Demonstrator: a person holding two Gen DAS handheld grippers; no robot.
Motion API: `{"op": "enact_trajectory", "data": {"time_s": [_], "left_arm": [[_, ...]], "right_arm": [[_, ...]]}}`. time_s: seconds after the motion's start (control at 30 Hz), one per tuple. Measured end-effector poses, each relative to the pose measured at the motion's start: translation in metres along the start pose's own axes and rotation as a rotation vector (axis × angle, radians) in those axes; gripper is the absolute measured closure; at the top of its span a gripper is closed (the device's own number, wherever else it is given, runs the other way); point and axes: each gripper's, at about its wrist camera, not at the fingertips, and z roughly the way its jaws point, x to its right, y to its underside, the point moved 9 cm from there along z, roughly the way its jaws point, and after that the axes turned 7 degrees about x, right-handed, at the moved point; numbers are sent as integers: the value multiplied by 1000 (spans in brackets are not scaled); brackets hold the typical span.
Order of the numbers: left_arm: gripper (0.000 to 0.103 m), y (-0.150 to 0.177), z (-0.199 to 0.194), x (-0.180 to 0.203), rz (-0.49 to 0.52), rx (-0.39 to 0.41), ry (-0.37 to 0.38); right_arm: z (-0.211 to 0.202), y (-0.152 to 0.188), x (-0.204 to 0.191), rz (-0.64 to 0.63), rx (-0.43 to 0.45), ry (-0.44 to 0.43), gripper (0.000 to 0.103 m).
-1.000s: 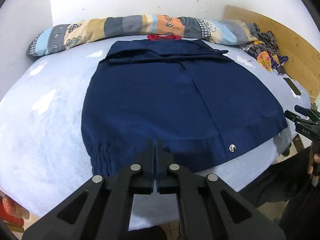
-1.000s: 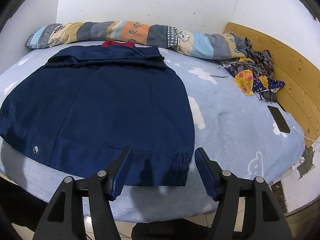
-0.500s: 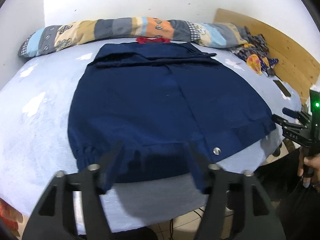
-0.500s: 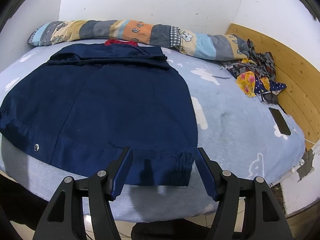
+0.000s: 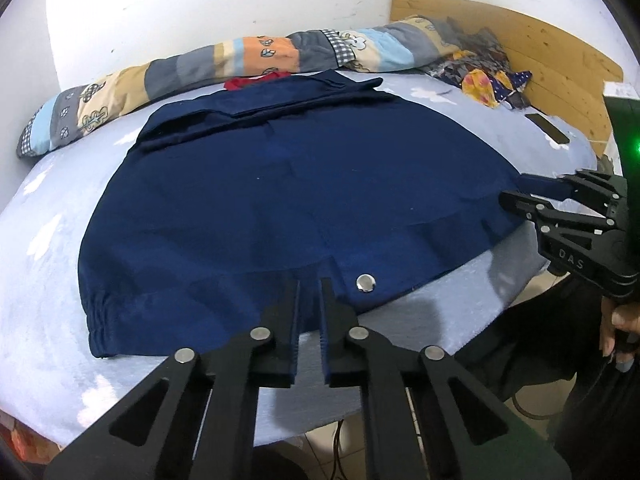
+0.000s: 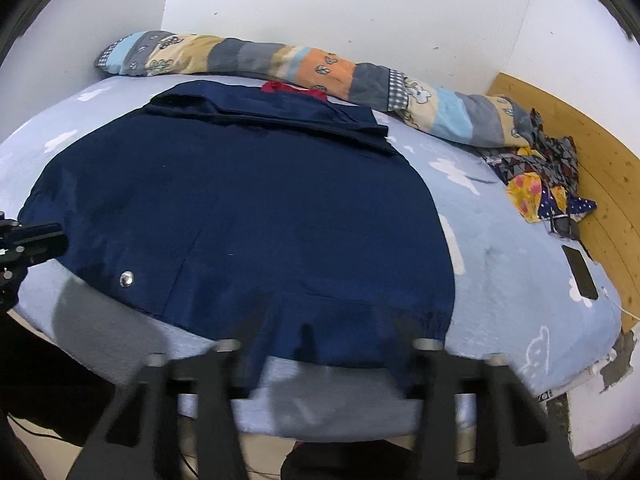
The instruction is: Fold large clothes
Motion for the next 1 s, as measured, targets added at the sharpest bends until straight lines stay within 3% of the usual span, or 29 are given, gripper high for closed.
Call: {"op": "enact_trajectory", "data": {"time_s": [0.2,0.27,0.37,0.43,0.5,0.53,0.6,0.77,1.0], "left_arm": [[103,-2,-1,0,4,19,-6],[103,-3,-2,-1,9,25,-12],[102,-3,-2,-4,-1,20,-32],[90,-3,-2,-7,-7,14,-42],[48,-4,-3,-12,-16,19,-53],[41,-6,-5,-14,-20,32,-69],[38,-9,-9,-18,-20,54,-85],[33,-7,-4,-26,-34,33,-102],[30,-8,-3,-32,-37,38,-136]], "right_arm": [[2,2,-4,8,-5,-20,80],[1,1,-4,18,-4,-31,88],[1,2,-5,13,-5,-25,82],[2,3,-4,20,-13,-24,79],[4,4,-2,25,-22,-17,66],[3,4,0,29,-21,-14,60],[3,3,1,34,-19,-11,58],[1,2,1,22,-11,5,38],[2,1,1,7,-11,13,38]]}}
